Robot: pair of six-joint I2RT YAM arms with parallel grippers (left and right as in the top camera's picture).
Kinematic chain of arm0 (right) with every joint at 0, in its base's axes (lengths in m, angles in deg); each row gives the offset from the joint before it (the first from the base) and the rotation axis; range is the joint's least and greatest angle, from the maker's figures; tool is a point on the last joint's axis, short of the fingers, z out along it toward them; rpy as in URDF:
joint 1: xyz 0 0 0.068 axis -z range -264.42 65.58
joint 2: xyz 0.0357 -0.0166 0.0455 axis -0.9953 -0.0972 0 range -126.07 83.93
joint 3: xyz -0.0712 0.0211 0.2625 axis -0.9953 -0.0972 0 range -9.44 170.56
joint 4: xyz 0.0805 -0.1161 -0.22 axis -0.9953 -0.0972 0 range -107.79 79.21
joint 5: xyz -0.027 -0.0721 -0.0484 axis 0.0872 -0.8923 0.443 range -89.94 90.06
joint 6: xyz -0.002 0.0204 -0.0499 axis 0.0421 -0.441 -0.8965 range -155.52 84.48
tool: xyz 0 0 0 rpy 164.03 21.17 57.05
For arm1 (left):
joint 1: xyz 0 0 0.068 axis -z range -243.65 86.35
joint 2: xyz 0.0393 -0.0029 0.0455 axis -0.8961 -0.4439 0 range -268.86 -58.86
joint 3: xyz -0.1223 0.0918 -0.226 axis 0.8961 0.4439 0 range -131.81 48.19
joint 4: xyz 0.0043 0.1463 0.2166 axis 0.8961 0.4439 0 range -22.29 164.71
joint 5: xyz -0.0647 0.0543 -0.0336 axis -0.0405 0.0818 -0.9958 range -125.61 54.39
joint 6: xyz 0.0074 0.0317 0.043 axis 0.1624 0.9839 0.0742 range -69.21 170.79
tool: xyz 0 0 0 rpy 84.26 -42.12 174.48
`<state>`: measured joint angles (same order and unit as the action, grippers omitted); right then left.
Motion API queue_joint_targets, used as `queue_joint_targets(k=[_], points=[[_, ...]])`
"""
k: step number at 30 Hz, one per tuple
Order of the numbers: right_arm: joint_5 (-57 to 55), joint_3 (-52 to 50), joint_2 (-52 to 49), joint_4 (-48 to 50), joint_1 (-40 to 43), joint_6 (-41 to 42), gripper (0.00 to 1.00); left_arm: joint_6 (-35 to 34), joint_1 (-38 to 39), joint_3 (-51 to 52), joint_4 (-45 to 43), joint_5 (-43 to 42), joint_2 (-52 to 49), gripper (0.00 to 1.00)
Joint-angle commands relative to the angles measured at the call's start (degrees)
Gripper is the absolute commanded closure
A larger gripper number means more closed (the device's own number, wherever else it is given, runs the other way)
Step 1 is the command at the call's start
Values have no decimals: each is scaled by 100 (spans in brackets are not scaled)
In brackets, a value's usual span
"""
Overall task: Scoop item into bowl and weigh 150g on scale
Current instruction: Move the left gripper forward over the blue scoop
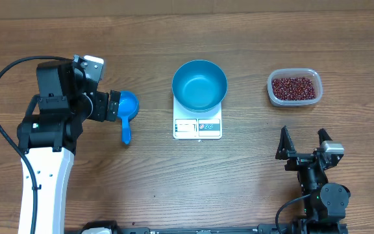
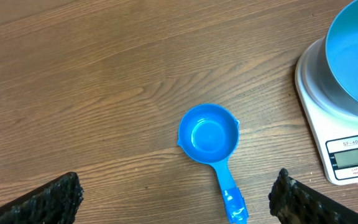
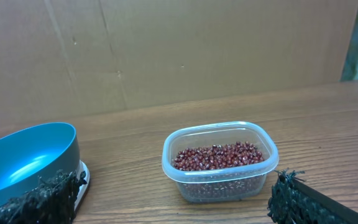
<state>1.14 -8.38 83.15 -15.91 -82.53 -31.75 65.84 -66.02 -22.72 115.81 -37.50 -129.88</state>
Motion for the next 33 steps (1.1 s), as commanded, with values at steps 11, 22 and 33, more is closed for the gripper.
queue_joint_targets(k=[11,22,33], points=[[11,-61,59,31,22,-81,0,22,-28,-173,35,-48,-11,1],[11,-61,59,31,22,-83,0,17,-26,-173,-31,-70,-11,0],[11,-61,59,31,22,-81,0,-39,-24,-173,-157,-74,-24,10]])
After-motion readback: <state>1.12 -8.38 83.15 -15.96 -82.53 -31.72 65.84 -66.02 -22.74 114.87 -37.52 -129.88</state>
